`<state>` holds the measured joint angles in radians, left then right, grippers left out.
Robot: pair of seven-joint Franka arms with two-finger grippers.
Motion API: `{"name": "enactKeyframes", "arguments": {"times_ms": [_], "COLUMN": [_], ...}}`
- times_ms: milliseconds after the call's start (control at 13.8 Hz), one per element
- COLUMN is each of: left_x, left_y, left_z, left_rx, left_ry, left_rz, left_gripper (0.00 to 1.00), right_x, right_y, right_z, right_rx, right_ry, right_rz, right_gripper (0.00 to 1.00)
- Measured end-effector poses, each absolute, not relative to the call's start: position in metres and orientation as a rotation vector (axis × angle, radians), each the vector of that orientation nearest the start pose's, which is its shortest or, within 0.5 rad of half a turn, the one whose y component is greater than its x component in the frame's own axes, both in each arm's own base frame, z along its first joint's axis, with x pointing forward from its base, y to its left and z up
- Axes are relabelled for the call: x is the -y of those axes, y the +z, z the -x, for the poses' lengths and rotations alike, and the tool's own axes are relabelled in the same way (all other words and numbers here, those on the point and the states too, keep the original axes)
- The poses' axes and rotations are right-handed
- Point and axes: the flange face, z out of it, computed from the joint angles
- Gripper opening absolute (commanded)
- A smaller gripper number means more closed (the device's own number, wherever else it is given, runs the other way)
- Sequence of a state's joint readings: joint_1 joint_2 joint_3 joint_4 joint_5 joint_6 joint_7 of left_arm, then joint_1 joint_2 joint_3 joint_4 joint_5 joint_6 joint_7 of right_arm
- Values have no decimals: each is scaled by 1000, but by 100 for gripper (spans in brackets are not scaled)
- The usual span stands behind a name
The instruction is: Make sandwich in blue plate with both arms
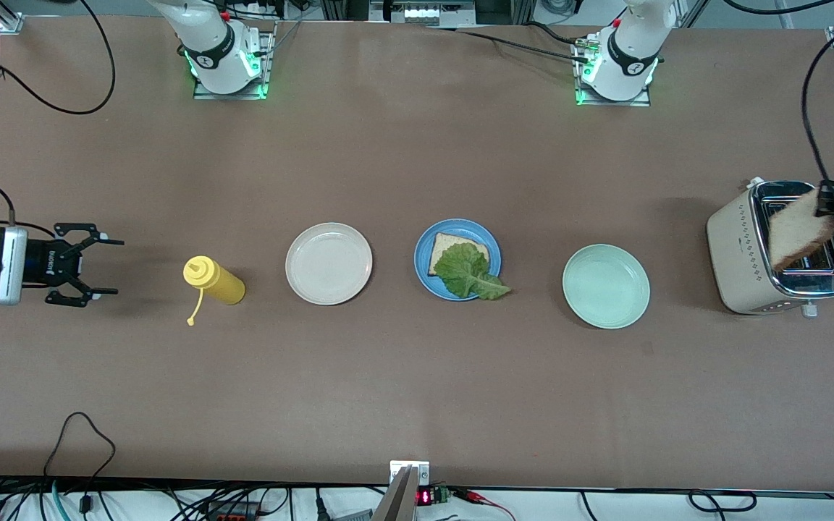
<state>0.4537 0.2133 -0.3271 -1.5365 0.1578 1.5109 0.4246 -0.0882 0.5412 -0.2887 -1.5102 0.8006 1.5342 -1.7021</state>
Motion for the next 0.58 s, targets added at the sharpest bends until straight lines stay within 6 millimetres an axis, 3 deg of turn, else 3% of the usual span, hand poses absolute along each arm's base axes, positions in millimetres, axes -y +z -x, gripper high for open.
{"name": "enactKeyframes", "arguments": {"times_ms": [145, 290, 435, 580], "left_x": [-81, -32, 27, 74], "left_y": [514, 508, 501, 485], "left_z": [-591, -588, -587, -585], "left_rx": [-544, -675, -765, -747], "left_ry": [403, 491, 551, 638], "left_rz": [3116, 3159, 3172, 3270], "left_gripper": [1, 1, 1, 1], "right_x": [105, 75, 48, 16], "right_y": [405, 444, 465, 479], "right_z": [-642, -637, -633, -630], "right_rx": [1210, 1061, 863, 663], "right_ry": [-195, -34, 124, 228], "right_rz": [2244, 2466, 2693, 2914], "right_gripper": [100, 100, 100, 100]}}
